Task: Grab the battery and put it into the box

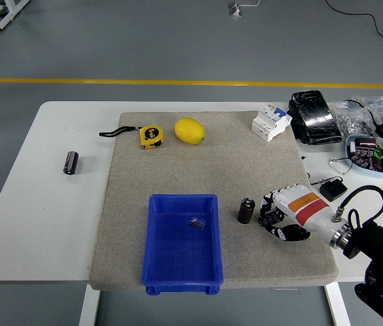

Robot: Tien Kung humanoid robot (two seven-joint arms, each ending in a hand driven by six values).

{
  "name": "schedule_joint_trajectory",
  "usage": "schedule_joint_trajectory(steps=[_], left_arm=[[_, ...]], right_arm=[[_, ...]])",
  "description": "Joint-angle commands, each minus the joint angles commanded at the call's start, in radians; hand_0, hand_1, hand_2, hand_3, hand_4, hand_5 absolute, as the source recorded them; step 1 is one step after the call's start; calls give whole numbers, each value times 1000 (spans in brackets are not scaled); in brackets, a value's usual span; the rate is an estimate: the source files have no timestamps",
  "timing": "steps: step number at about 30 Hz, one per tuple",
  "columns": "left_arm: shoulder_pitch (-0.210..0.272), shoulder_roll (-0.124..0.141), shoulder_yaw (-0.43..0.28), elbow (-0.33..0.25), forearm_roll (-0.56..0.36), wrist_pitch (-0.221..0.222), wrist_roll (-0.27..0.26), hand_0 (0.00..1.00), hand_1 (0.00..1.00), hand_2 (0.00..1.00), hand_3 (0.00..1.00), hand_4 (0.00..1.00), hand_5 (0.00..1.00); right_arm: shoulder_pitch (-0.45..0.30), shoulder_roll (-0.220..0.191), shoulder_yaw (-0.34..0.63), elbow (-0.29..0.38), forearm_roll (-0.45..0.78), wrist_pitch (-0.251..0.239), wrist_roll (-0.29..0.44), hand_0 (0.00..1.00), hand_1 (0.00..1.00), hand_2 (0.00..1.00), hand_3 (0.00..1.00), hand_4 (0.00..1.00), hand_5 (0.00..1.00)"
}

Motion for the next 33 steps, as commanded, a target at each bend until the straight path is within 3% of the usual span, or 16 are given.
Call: schedule_joint_trajectory(steps=[12, 33], left_arm=[[-4, 1, 3, 0, -4, -1, -3, 689, 648, 689, 620, 627, 673], [-4, 8, 7, 2, -13, -6, -6, 688, 642, 689, 620, 627, 675]], right_arm=[[2, -7, 9, 27, -6, 1, -4, 202, 324, 426, 465, 803, 34], [50, -30, 49, 245, -75, 31, -56, 201, 325, 427, 467, 809, 34]])
